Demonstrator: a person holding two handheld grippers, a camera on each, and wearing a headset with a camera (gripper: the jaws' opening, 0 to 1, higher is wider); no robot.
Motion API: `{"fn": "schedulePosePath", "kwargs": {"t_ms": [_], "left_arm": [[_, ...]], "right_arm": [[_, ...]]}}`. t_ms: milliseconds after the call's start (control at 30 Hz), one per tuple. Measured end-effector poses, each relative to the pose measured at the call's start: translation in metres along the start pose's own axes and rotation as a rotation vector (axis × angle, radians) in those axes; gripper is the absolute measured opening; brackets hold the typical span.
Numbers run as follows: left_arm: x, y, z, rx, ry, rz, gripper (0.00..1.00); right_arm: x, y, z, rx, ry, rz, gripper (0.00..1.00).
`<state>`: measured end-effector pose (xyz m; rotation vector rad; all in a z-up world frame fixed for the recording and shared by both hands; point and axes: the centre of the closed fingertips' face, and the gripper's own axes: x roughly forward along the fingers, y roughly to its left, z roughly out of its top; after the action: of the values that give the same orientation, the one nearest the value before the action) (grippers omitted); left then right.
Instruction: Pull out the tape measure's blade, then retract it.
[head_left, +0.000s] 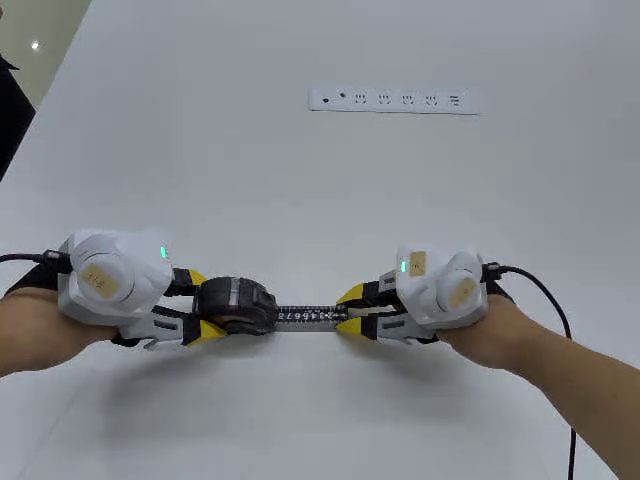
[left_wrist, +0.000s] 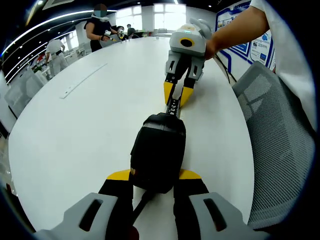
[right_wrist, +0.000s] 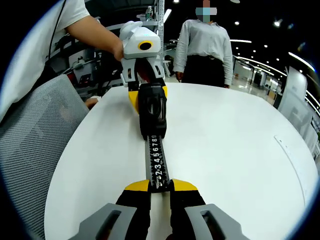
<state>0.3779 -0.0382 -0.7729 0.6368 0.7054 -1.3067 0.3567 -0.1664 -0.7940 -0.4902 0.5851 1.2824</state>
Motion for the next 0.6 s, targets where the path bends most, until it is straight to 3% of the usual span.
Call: {"fn": "schedulePosePath", "kwargs": {"t_ms": [600], "left_arm": [[-0.001, -0.001, 0.001, -0.001, 0.002, -0.001, 0.25]], "right_arm": [[-0.021, 0.000, -0.017, 0.017, 0.025, -0.021, 0.11]]}}
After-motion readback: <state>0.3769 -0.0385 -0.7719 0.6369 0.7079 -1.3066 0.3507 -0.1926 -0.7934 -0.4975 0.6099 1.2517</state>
